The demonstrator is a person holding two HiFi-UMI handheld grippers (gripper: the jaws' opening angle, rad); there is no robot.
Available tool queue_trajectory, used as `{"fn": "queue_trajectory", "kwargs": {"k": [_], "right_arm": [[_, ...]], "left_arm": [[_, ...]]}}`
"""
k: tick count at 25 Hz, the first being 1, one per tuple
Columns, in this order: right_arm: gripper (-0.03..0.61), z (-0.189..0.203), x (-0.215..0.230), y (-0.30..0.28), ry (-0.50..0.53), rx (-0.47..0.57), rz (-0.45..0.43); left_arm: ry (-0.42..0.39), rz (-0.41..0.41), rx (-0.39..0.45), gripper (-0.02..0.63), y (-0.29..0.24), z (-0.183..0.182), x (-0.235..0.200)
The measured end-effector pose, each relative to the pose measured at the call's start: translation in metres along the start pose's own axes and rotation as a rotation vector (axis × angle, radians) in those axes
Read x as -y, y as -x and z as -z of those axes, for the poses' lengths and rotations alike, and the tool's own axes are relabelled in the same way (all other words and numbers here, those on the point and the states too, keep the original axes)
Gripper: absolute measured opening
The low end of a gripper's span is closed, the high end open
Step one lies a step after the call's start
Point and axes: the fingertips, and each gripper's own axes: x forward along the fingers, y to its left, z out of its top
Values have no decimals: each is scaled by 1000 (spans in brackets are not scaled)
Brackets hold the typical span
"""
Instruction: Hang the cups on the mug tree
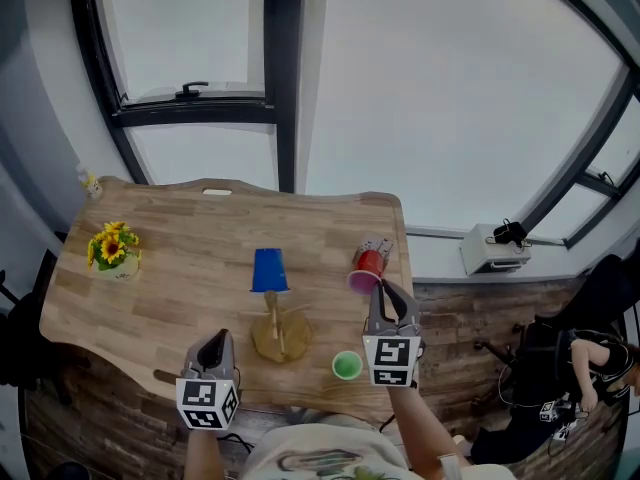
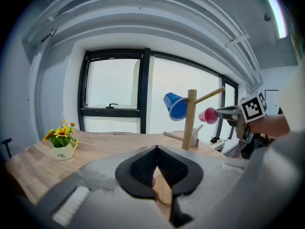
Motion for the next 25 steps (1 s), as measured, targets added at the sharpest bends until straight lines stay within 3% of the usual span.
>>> {"fn": "queue_trajectory", "kwargs": {"k": [25], "right_arm": [[17, 2, -60, 14, 3, -2, -149]], "left_arm": [[-2, 1, 10, 5, 19, 3, 12]]}}
